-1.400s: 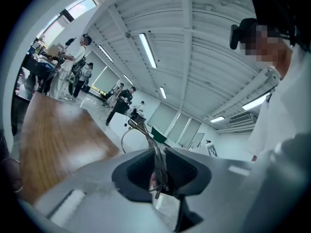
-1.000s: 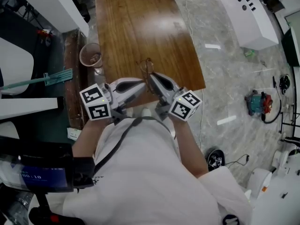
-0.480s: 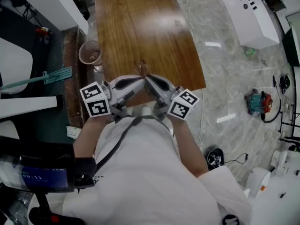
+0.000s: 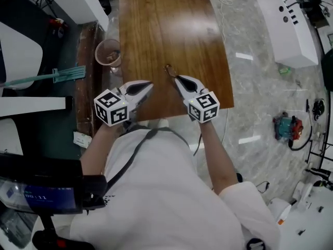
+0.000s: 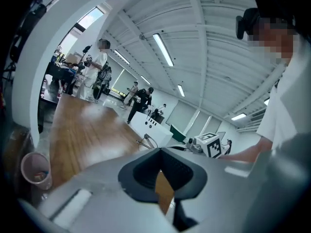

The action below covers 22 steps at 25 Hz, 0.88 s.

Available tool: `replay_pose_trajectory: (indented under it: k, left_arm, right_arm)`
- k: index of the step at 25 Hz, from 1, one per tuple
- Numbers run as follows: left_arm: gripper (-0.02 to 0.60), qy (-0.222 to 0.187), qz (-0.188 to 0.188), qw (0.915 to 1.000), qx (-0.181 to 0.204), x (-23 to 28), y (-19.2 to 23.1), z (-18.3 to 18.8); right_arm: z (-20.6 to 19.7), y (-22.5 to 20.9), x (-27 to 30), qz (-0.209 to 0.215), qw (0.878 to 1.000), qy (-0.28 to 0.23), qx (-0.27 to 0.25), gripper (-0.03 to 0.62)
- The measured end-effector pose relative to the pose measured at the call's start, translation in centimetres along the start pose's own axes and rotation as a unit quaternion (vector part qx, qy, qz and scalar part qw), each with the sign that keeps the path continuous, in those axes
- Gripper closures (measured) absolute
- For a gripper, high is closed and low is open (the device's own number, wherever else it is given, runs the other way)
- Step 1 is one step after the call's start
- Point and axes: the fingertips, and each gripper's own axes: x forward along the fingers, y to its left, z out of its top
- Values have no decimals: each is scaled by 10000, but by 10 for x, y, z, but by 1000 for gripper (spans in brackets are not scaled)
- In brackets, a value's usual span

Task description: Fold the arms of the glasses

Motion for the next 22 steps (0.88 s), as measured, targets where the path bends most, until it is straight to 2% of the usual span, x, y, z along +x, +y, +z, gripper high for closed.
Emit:
replay_pose_trajectory:
  k: [10, 17, 22]
  left_arm:
    - [575, 273, 705, 9968, -260, -7, 39, -40]
    - [575, 424, 941, 9944, -229, -9, 49, -61]
    - [575, 438, 1133, 9921, -318, -11, 57, -69]
  right_arm:
    - [-43, -23, 44, 98, 9912, 849, -1015, 563]
    - [-70, -37, 61, -16, 9739, 1382, -1803, 563]
    - [-84, -51, 75, -194, 9575, 1550, -2425, 563]
